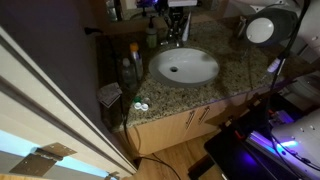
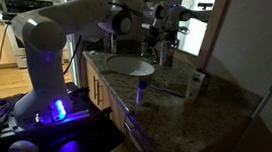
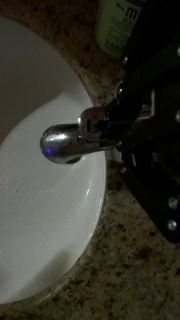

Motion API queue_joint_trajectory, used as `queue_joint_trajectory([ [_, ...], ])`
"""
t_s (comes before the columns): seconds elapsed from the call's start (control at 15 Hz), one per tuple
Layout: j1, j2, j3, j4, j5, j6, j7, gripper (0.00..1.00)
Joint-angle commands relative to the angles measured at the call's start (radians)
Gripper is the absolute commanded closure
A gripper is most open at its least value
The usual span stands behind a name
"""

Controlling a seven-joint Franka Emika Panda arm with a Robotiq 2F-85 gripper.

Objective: Move the pump bottle to the left side of the countertop, open the faucet

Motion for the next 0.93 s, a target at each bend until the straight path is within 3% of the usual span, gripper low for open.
queue_joint_trajectory([
  [0.0, -0.02, -0.019, 0.023, 0.026, 0.031, -0.017, 0.001, 0.94],
  [0.2, -0.051, -0.046, 0.048, 0.065, 0.08, -0.019, 0.013, 0.94],
  [0.4, -0.085, -0.093, 0.047, 0.034, 0.155, 0.043, 0.004, 0.94],
  [0.67, -0.106, -0.111, 0.059, 0.026, 0.21, 0.044, 0.029, 0.94],
  [0.73, -0.104, -0.124, 0.054, 0.022, 0.206, 0.002, 0.026, 0.5],
  [0.87, -0.091, -0.17, 0.026, 0.019, 0.17, -0.094, -0.005, 0.42],
])
